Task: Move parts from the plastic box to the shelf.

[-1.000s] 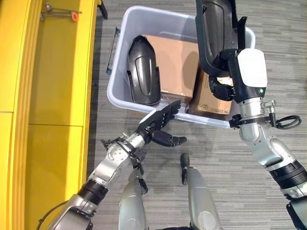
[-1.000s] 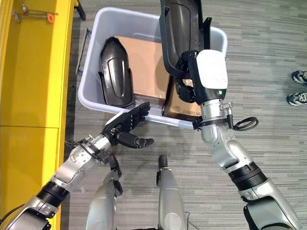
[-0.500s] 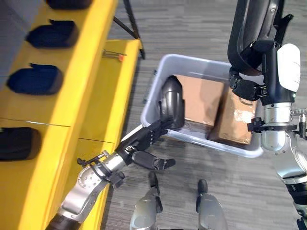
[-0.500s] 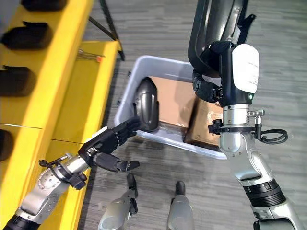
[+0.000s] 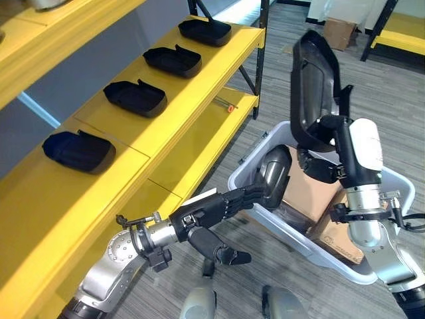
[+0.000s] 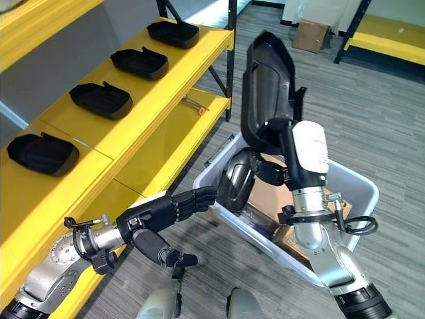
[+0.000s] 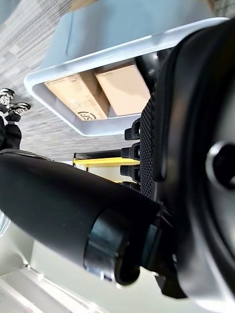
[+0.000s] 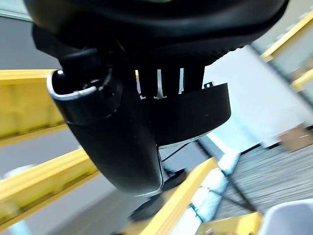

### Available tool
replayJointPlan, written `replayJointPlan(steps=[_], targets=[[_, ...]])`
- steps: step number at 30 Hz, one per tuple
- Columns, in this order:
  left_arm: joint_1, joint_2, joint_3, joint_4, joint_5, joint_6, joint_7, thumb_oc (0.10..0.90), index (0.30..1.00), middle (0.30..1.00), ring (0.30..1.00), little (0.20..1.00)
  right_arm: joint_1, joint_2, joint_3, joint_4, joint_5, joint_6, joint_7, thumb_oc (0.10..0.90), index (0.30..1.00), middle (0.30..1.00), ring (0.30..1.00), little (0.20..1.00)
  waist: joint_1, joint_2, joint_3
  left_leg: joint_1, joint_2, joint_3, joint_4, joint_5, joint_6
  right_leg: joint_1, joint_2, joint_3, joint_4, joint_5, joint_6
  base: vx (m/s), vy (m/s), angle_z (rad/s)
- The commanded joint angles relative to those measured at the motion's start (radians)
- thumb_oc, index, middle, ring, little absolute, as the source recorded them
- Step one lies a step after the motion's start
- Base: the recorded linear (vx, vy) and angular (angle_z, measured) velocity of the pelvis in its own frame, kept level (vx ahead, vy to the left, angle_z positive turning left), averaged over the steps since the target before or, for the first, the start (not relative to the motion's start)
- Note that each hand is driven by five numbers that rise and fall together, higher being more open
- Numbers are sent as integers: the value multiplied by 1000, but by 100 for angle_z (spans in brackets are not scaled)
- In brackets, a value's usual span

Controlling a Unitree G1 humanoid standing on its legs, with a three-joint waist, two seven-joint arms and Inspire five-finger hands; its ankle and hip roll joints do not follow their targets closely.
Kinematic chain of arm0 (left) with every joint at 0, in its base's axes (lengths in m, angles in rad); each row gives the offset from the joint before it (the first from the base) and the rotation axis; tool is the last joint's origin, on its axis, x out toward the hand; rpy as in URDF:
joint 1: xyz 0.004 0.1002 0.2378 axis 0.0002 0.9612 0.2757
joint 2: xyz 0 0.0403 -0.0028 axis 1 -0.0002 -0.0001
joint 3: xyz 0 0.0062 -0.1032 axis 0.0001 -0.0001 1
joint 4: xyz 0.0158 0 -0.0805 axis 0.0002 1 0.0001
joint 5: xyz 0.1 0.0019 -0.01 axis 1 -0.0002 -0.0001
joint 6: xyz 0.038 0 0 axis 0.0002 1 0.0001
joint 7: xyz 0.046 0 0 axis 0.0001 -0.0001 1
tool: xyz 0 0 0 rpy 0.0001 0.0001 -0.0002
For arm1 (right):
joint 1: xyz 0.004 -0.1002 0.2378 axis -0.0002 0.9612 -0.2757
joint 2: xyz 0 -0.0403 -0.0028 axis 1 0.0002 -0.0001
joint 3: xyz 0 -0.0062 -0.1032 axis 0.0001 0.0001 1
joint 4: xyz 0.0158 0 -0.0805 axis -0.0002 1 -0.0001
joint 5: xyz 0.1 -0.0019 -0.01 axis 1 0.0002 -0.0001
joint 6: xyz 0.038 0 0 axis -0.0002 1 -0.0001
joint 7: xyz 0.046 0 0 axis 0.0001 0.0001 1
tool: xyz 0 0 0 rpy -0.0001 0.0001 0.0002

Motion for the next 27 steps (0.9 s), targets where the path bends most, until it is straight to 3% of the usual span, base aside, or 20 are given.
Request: replayJointPlan(steps=[1,5,7,8,12,17,22,27], targets=[[-56,-17,15,2,-43,-100,-1,900,1000,1000,1000,1000,-119,-10,-52,-71,-28,-130,-80,400,300,300,300,300,-44,-59,-65,-17,78,94,-61,-59,-191,111,4,-1,-125,5,6,-107,-159,65],[-75,-9,12,29,-54,-96,-41,900,1000,1000,1000,1000,-95,18,-62,-70,-34,-134,-77,400,300,300,300,300,-69,-65,-68,-59,93,204,-61,-65,-191,138,-2,-51,-161,19,10,-135,-102,71],[-87,-12,1,48,-58,-104,-45,900,1000,1000,1000,1000,-110,20,-53,-58,-40,-140,-65,400,300,300,300,300,-73,-64,-77,-18,75,249,-40,-60,-184,153,-3,-56,-202,36,15,-175,36,104],[-103,-24,-7,35,-59,-89,-45,900,1000,1000,1000,1000,-126,12,-49,-54,-31,-129,-50,400,300,300,300,300,-85,-82,-97,29,54,293,78,-102,-172,156,-33,-82,-262,71,21,-184,91,38],[-113,-52,-16,25,-46,-76,-30,900,1000,1000,1000,1000,-160,-7,-37,-29,-20,-123,-36,400,300,300,300,300,-92,-92,-133,95,43,298,109,-163,-165,137,-62,-98,-315,124,31,-113,200,51],[-81,-58,-5,30,-51,-97,-22,900,1000,1000,1000,1000,-163,-26,-41,-27,2,-114,-4,400,300,300,300,300,-92,-67,-162,155,69,330,1,-120,-195,135,-95,-146,-341,131,42,-19,310,51],[-20,-57,31,28,-44,-119,17,900,1000,1000,1000,1000,-130,-28,-60,-50,18,-96,26,400,300,300,300,300,-54,-48,-164,128,66,333,-45,-76,-211,181,-132,-199,-389,141,55,60,295,49],[65,-48,131,40,-9,-162,49,900,1000,1000,1000,1000,-98,-2,-62,-36,10,-87,29,400,300,300,300,300,-3,-40,-178,152,23,325,-58,-108,-197,215,-165,-263,-443,174,82,84,214,44]])
